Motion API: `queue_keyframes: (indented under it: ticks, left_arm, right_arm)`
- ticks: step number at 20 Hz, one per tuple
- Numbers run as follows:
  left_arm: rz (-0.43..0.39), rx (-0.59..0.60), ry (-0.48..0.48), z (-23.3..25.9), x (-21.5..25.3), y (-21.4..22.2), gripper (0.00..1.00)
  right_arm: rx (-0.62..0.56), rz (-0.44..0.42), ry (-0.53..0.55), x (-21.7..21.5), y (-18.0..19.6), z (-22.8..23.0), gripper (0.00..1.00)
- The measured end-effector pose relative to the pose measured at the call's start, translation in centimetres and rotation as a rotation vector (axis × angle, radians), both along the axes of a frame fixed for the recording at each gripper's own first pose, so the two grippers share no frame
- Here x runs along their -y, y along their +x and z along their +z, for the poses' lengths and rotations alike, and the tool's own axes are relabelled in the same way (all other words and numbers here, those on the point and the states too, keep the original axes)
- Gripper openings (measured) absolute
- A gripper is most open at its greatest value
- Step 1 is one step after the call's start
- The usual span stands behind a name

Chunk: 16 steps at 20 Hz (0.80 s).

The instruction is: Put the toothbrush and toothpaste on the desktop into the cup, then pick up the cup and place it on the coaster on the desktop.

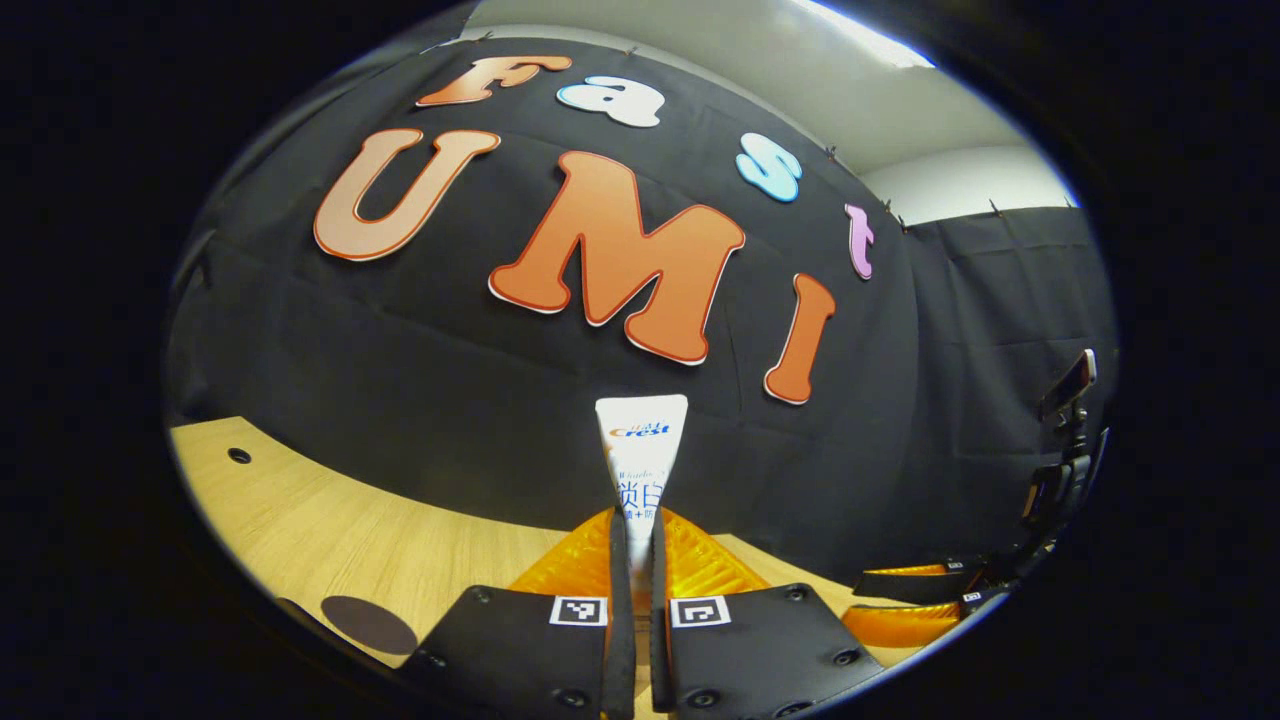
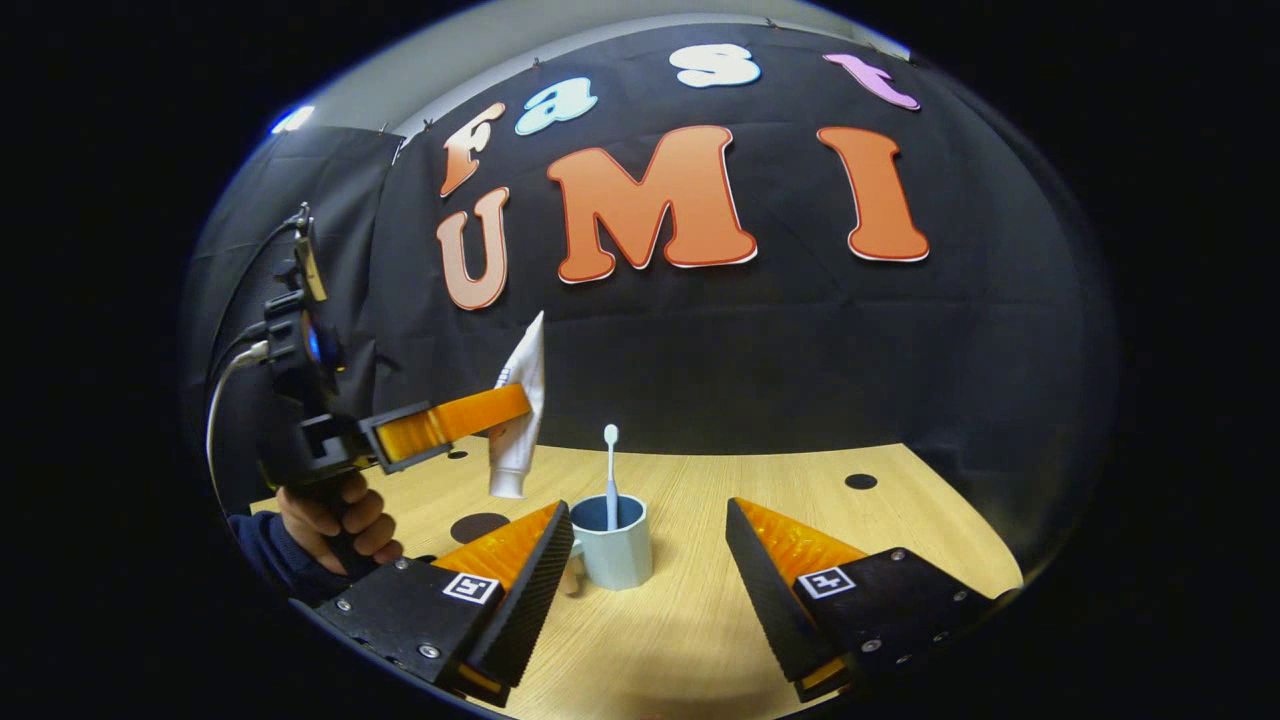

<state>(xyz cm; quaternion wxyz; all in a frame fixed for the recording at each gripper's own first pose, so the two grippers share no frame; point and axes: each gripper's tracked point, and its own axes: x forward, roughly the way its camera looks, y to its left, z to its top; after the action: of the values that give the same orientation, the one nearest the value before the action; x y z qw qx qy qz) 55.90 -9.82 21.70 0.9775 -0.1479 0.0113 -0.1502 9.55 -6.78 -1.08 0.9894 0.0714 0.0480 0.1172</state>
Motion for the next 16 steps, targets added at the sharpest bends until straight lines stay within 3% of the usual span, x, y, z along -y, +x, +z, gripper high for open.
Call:
queue_keyframes:
  ticks: [9,16]
  left_arm:
    - [-0.045,0.002,-0.006,-4.3,2.4,4.4,0.09]
    - [-0.059,-0.05,0.062,-8.1,4.1,5.9,0.1]
  right_arm:
    - [0.005,0.018,-0.03,-0.4,-1.1,-1.2,0.95]
    - [-0.023,0.019,-0.03,-0.6,-0.9,-2.6,0.96]
